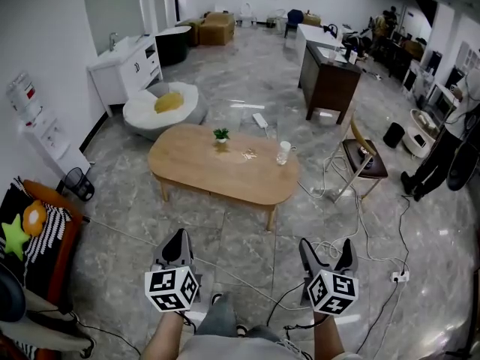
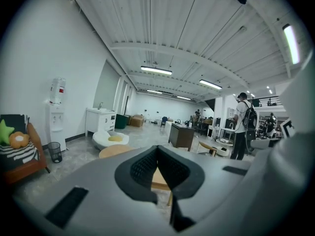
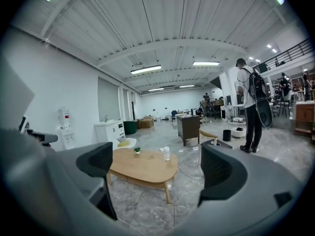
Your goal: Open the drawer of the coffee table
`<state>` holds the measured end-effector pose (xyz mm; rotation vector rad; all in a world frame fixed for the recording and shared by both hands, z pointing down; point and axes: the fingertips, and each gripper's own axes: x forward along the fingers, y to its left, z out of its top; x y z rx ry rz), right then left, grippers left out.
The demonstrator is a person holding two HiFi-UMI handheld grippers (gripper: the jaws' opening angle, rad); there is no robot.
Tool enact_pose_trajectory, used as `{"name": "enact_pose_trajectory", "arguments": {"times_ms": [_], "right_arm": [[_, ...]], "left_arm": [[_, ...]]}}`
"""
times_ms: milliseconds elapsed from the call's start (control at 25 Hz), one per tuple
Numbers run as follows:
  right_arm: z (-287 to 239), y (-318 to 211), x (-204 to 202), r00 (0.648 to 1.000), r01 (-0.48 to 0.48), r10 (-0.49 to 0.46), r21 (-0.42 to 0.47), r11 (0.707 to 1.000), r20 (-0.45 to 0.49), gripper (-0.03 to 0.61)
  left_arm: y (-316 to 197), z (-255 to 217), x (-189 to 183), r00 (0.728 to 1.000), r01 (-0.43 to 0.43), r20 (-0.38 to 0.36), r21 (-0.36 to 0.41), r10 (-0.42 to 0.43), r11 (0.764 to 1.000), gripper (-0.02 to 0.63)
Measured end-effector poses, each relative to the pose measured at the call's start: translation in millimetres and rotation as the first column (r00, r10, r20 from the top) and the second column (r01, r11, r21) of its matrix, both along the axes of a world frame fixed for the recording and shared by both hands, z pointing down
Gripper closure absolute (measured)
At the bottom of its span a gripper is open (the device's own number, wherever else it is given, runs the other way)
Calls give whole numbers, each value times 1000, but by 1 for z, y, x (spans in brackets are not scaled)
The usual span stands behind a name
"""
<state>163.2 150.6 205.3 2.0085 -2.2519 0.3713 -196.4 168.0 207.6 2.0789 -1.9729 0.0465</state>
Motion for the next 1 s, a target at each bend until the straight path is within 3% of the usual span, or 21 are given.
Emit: {"name": "enact_pose_trajectory", "arguments": {"times_ms": [360, 760, 1000], "right_arm": [[7, -80, -7, 999, -50, 50, -23, 999, 4, 15], [-23, -216, -55, 997, -82, 82, 15, 996, -2, 15], [-20, -274, -84, 996, -94, 94, 3, 996, 6, 20]], "left_arm": [[-107, 1, -9, 998, -56, -13, 7, 56, 998, 621], [-265, -25, -43, 992, -128, -13, 43, 128, 991, 621], [-333, -18, -58, 986, -166, -8, 19, 166, 986, 621]]}}
